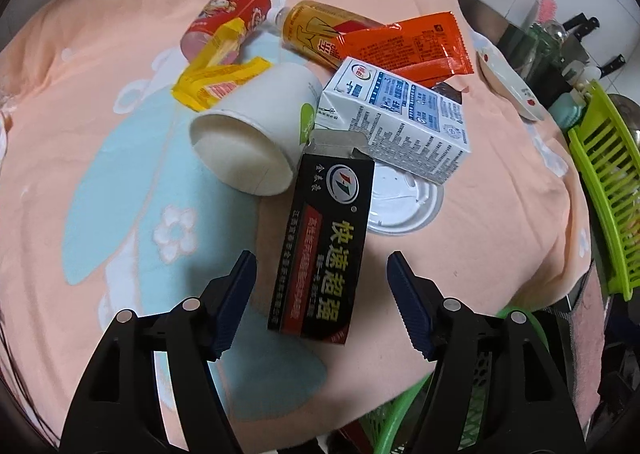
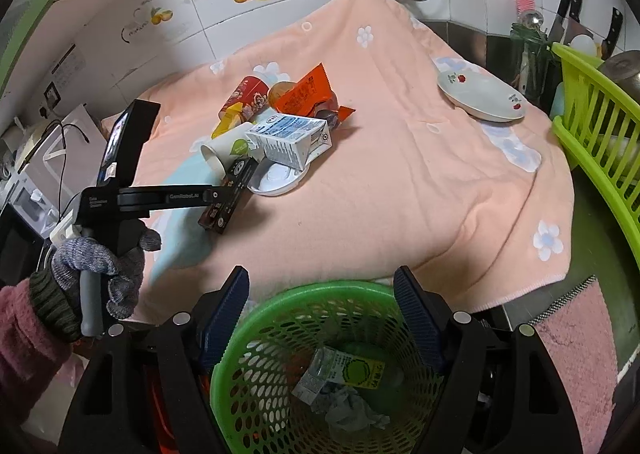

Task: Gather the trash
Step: 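Reach the left tool to the black glue box and grasp it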

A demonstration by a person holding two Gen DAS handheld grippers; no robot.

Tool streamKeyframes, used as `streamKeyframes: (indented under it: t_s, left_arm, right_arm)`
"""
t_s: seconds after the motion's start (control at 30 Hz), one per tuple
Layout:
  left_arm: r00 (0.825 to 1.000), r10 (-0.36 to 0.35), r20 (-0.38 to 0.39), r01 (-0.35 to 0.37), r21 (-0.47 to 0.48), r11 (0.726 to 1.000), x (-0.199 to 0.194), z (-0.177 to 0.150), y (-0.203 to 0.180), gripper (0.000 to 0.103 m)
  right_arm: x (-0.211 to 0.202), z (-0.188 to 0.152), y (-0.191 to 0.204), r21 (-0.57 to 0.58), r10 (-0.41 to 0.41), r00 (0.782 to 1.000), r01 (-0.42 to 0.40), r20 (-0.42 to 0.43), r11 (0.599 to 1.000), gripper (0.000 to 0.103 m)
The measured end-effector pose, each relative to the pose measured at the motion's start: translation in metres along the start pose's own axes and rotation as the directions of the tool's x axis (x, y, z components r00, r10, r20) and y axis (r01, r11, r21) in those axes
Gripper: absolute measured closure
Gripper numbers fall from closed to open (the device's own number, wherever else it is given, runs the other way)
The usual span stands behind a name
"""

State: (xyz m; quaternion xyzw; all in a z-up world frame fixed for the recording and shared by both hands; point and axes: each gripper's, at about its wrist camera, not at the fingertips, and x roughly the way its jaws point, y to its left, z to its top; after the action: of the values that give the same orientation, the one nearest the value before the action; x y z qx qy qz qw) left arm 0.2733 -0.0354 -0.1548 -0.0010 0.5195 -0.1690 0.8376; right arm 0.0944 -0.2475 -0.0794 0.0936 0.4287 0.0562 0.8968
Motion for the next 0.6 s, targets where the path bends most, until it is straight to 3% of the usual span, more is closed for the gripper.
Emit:
streamKeyframes:
  t_s: [0.37, 0.53, 0.6]
  left_arm:
    - [0.998, -0.054, -0.037, 0.054, 0.000, 0.999, 0.021, 0.010, 0.003, 0.038]
    - [0.996, -0.076, -0.041, 0.077, 0.011, 0.997, 0.023, 0.012, 0.000, 0.054]
    - [0.995, -0.088, -0.038, 0.089, 0.017, 0.996, 0.022, 0.013, 0.000, 0.054]
  right_arm:
    - [0.018, 0.014, 0.006, -0.018, -0.005, 1.000, 0.005, -0.019, 1.000, 0.031]
    - [0.029, 0.024, 0.008, -0.044, -0.011, 0.999, 0.010, -0.034, 0.999, 0.031]
    - [0.035, 0.030, 0.009, -0.063, -0.014, 0.999, 0.011, -0.042, 0.998, 0.031]
